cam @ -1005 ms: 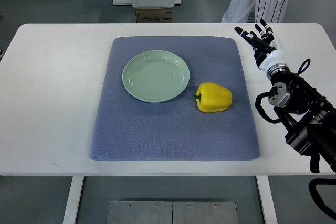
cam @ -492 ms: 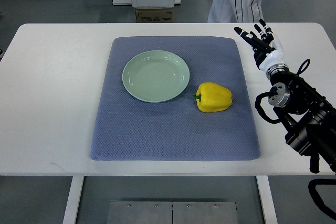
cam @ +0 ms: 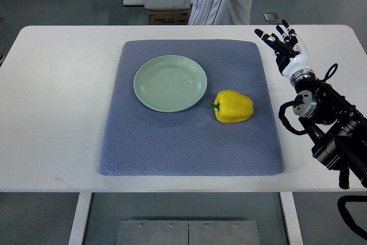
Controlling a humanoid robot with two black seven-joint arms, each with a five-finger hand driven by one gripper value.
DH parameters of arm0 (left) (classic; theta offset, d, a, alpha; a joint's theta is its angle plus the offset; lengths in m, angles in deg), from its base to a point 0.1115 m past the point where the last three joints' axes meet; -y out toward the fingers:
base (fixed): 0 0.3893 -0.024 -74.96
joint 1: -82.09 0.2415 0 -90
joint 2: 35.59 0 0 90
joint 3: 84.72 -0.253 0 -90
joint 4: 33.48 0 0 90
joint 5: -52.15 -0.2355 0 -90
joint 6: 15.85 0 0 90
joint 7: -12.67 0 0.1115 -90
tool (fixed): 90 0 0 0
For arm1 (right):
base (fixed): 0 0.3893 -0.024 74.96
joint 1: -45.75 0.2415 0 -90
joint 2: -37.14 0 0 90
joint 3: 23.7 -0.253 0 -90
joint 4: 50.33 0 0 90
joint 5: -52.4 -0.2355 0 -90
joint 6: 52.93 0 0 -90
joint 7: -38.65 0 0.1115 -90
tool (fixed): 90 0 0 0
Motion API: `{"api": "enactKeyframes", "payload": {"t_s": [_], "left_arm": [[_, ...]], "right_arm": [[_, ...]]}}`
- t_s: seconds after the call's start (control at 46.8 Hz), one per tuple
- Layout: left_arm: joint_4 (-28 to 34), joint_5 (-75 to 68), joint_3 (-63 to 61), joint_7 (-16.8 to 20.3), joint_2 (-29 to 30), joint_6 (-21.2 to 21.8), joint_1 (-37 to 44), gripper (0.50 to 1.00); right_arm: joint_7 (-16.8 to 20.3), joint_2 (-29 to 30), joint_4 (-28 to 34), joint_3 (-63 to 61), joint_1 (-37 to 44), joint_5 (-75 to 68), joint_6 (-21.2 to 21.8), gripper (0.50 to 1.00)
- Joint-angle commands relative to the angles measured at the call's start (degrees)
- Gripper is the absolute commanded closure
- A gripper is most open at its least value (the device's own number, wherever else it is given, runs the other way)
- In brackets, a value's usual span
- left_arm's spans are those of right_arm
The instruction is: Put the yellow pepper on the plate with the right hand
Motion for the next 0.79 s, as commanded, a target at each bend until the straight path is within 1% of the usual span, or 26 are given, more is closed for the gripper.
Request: {"api": "enactKeyframes", "payload": {"t_s": [0.0,0.086,0.171,0.385,0.534,0.62,0.77], "left_arm": [[0.02,0.01,0.0,0.03,0.0,0.01,0.0,0.5],[0.02,0.01,0.0,0.03,0.0,0.01,0.0,0.5],[-0.06,-0.07,0.0,0.03,0.0,0.01,0.0,0.5],[0.02,0.01,0.0,0.03,0.0,0.01,0.0,0.5],[0.02,0.01,0.0,-0.06,0.0,0.01,0.0,0.5],[0.02,0.01,0.0,-0.06,0.0,0.01,0.0,0.5],[0.02,0.01,0.0,0.03,0.0,0.01,0.0,0.5]], "right_arm": [[-0.26,-1.1,0.09,1.87,0.4,-0.01,0.25,0.5],[-0.61,-2.41,0.88,4.33,0.66,0.08,2.01,0.5],[-1.31,-4.7,3.25,6.97,0.66,-0.01,3.24,0.5],[-2.11,-10.67,9.84,14.44,0.92,0.52,3.68,0.5],[-3.69,-15.6,13.97,20.85,1.98,1.05,4.65,0.5],[-4.48,-18.23,16.43,23.41,2.59,3.06,4.83,0.5],[-4.83,-22.54,21.01,26.83,2.77,8.77,5.35,0.5]]}}
